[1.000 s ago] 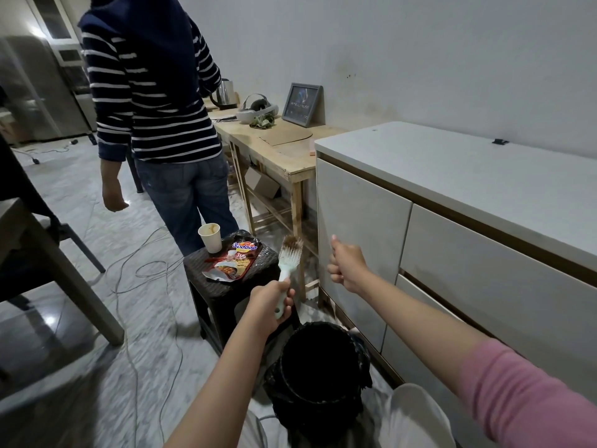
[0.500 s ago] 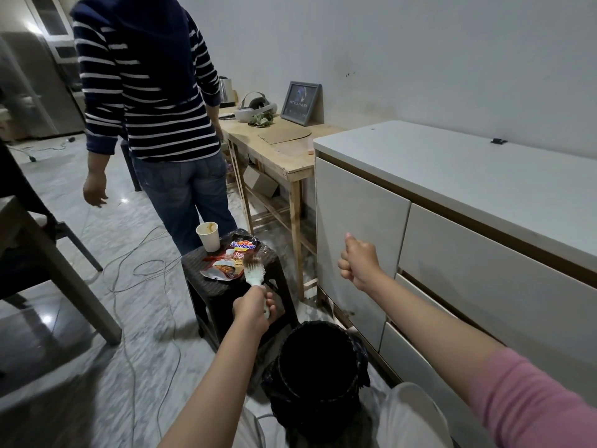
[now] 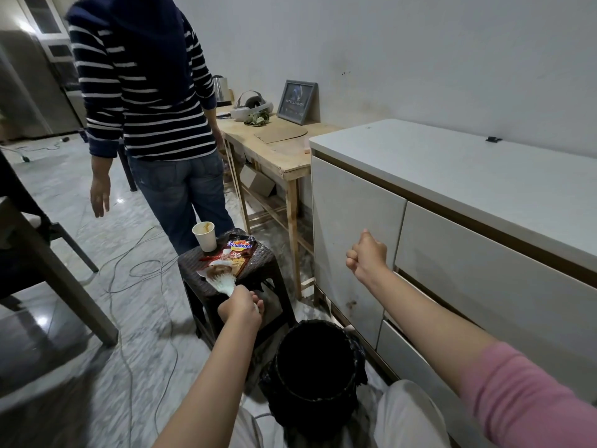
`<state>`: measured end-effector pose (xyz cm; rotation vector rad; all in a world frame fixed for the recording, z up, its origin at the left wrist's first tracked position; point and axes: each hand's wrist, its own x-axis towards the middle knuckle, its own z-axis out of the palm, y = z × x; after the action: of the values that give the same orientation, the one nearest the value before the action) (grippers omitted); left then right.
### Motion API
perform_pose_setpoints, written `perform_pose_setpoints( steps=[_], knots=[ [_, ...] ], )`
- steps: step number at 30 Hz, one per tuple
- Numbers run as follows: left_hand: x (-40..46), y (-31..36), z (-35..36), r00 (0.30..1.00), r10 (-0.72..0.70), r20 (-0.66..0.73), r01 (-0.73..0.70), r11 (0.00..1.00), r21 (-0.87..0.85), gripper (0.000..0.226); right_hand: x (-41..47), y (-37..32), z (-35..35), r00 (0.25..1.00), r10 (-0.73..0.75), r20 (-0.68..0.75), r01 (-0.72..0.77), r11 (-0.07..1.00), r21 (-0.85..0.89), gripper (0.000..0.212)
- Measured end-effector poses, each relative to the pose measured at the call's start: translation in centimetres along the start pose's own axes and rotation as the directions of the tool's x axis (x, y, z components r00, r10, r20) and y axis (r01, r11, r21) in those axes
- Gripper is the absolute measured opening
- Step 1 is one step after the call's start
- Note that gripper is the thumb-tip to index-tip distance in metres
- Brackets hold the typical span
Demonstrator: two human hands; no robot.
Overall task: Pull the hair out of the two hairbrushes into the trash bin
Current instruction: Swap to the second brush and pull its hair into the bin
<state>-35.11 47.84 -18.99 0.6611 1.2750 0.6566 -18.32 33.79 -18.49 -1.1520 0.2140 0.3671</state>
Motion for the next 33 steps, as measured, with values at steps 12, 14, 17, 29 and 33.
perform_pose_setpoints(
  steps=[12,14,17,29,33],
  knots=[
    [-2.5,1.0,0.6,0.941,0.073,0.331,-0.158,0.959,0.237,0.019,-1.1,1.6,0.6,0.936,-0.014,0.352,0.292,0.587,-0.755,0.040],
    [-2.8,1.1,0.6,0.920,0.095,0.381,-0.211,0.937,0.278,0.020,-1.2,1.7,0.5,0.938,0.031,0.345,0.281,0.517,-0.809,0.037],
    [-3.2,1.2,0.6,0.891,0.114,0.440,-0.274,0.907,0.319,0.019,-1.1,1.7,0.5,0.941,0.101,0.324,0.269,0.362,-0.893,0.026],
    [-3.5,0.1,0.4,0.834,0.034,0.551,-0.333,0.826,0.454,0.021,-2.4,0.5,2.3,0.922,-0.053,0.383,0.338,0.593,-0.731,0.049],
    [-3.5,-0.3,0.3,0.800,-0.003,0.599,-0.344,0.817,0.463,0.017,-2.6,0.9,2.9,0.864,-0.181,0.470,0.474,0.606,-0.639,0.054]
  ],
)
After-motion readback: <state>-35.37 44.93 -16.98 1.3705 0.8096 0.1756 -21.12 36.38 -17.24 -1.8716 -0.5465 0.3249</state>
